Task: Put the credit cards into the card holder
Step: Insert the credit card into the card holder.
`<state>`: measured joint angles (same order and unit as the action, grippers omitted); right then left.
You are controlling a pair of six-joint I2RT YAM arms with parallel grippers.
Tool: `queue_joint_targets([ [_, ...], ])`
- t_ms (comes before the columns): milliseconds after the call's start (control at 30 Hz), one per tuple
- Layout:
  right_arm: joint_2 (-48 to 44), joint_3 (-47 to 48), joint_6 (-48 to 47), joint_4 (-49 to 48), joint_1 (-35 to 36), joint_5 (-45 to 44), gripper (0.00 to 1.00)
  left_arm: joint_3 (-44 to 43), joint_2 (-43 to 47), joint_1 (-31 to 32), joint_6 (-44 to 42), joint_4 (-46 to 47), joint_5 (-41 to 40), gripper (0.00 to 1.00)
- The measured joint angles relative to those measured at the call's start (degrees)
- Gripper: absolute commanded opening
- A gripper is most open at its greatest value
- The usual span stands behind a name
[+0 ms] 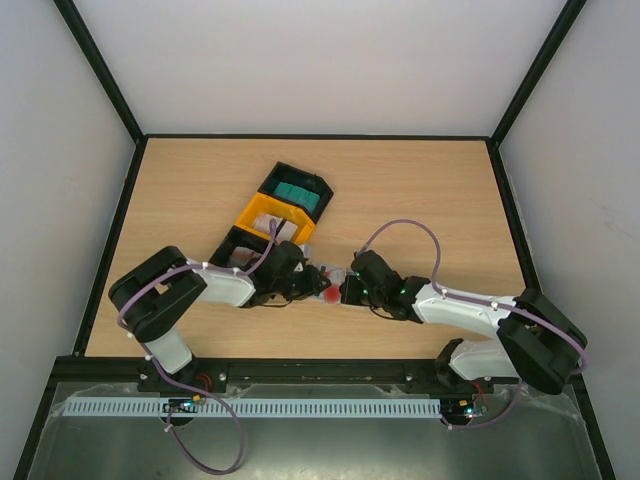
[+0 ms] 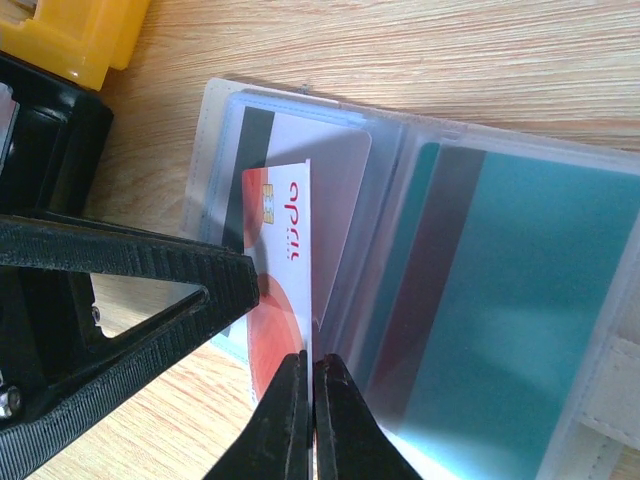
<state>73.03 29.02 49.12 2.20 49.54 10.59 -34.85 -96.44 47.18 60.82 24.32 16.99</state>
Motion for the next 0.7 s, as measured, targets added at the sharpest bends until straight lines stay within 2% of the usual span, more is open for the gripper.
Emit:
queue_joint_targets([
  [533, 1.4, -0.4, 1.1, -2.8, -0.4, 0.9, 0.02, 0.0, -0.3, 0.0, -0.2, 0.1, 0.6, 0.26],
  [700, 1.6, -0.4, 1.1, -3.3, -0.9, 1.0, 0.02, 0.0, -0.2, 0.0, -0.3, 0.2, 0.7, 0.32],
])
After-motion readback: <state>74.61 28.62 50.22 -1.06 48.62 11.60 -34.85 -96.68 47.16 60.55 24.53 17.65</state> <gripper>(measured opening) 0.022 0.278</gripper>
